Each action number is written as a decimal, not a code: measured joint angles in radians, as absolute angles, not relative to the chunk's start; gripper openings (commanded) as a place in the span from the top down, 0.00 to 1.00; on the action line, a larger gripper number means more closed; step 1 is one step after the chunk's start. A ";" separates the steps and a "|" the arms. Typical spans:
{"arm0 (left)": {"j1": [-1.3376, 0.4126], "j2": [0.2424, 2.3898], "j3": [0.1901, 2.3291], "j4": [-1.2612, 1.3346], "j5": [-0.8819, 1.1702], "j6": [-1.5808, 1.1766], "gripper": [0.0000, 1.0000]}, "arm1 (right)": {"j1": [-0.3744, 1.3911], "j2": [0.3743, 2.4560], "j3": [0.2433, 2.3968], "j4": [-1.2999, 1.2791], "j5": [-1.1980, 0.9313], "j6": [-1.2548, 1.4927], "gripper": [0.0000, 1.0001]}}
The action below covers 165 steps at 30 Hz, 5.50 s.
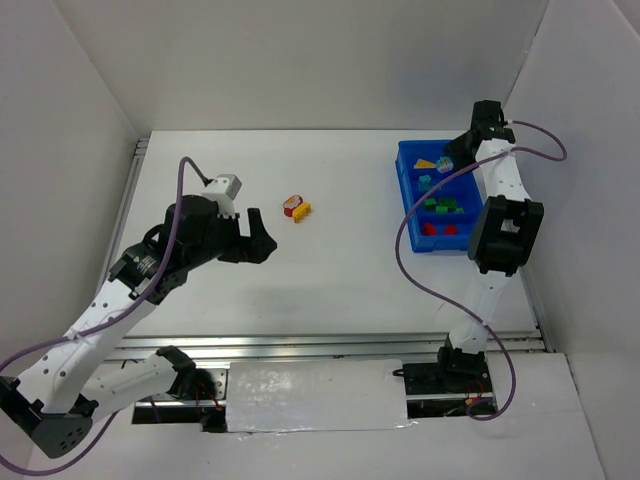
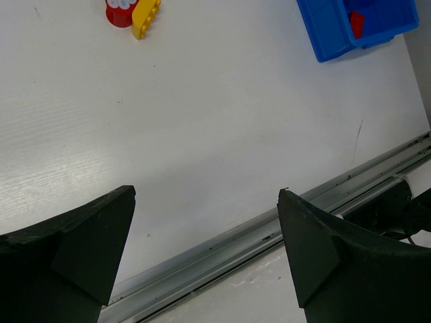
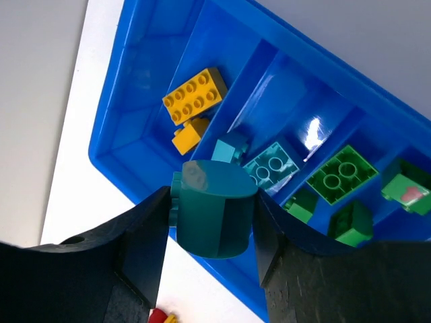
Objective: Sort the legos into containers by color
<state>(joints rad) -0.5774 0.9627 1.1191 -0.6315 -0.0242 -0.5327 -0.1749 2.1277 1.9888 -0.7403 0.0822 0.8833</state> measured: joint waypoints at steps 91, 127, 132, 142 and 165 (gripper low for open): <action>-0.552 1.800 1.496 -0.651 -0.410 -1.008 0.13 | 0.270 0.854 0.873 -0.736 -0.239 0.763 0.00; -0.270 2.582 2.173 -0.093 0.019 -0.234 0.00 | 0.735 0.998 0.760 -0.704 0.021 1.071 0.00; -0.279 2.621 2.254 -0.084 0.017 -0.201 0.01 | 0.732 0.772 0.736 -0.804 0.047 1.135 0.00; -0.292 2.663 2.348 -0.081 0.024 -0.157 0.04 | 0.719 0.873 0.800 -0.896 0.075 1.107 0.00; -0.291 2.683 2.372 -0.154 0.033 -0.133 0.88 | 0.576 0.820 0.955 -0.910 0.024 1.009 0.00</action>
<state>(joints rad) -0.2913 2.6827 2.3718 -0.1543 0.0326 -0.1329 0.5758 0.8204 0.9546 -0.9104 0.0242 1.0088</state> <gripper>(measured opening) 0.581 0.997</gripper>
